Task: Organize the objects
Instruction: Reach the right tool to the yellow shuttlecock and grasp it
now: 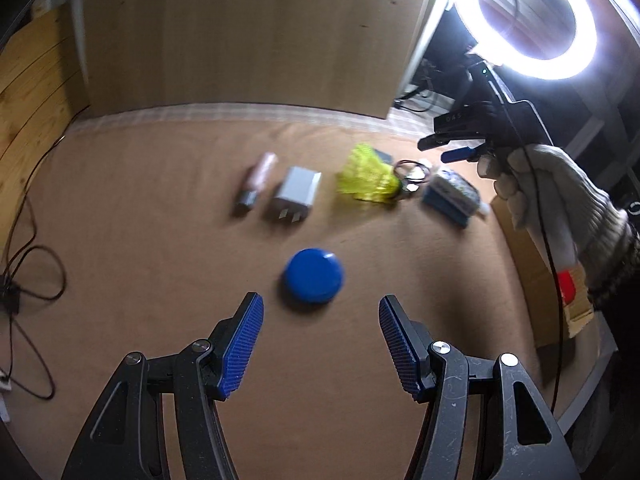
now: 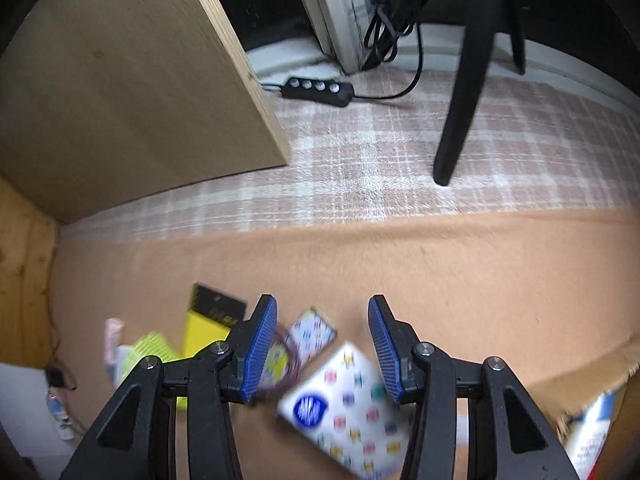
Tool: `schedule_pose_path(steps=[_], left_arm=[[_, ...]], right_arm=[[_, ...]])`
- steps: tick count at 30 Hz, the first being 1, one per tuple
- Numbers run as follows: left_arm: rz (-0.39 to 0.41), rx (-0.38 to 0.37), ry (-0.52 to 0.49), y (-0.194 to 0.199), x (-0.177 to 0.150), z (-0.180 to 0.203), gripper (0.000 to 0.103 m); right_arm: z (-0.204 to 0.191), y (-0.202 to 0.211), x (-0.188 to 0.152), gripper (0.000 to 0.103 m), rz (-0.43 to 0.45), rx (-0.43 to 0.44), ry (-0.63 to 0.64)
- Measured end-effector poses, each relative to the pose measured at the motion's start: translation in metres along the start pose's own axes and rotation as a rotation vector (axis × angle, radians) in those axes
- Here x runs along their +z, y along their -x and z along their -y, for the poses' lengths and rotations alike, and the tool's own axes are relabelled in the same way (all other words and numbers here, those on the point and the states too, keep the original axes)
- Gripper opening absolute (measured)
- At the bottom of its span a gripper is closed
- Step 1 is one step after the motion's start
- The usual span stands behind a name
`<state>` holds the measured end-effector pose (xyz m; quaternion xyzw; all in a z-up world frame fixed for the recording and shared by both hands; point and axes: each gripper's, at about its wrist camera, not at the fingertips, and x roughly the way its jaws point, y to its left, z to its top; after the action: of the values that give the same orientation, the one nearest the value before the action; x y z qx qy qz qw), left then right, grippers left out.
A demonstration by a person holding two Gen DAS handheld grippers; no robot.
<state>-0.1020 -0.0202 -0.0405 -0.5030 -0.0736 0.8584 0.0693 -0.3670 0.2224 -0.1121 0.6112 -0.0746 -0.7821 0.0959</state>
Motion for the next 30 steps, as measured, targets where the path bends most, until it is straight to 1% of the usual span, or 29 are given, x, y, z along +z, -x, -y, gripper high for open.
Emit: schedule_pose_path(steps=[3,5,9,13,18,25,30], left_arm=[[-0.006,0.015,0.02,0.001,-0.005,-0.018,0.064],[-0.011,0.018,0.036,0.0,-0.008,-0.027,0.064],[-0.009,0.003,0.051,0.0,-0.007,-0.034,0.064],[0.0,-0.017,0.029,0.002,-0.004,-0.027,0.064],[0.01,-0.049,0.0,0.006,-0.002,-0.015,0.064],[0.004,-0.082,-0.044,0.007,-0.004,0.004,0.064],[-0.014,-0.093,-0.081,0.003,-0.011,0.018,0.064]], right_arm=[[-0.005,-0.013,0.002,0.041,-0.025,-0.059,0.028],[-0.008,-0.014,0.0,0.04,-0.028,-0.089,0.048],[-0.012,-0.013,-0.009,0.035,-0.051,-0.117,0.073],[-0.015,-0.007,-0.034,0.034,-0.069,-0.09,0.082],[-0.01,0.006,-0.082,0.034,-0.087,-0.019,0.053],[-0.003,0.03,-0.153,0.034,-0.055,0.033,0.014],[0.005,0.044,-0.192,0.034,-0.032,0.073,-0.01]])
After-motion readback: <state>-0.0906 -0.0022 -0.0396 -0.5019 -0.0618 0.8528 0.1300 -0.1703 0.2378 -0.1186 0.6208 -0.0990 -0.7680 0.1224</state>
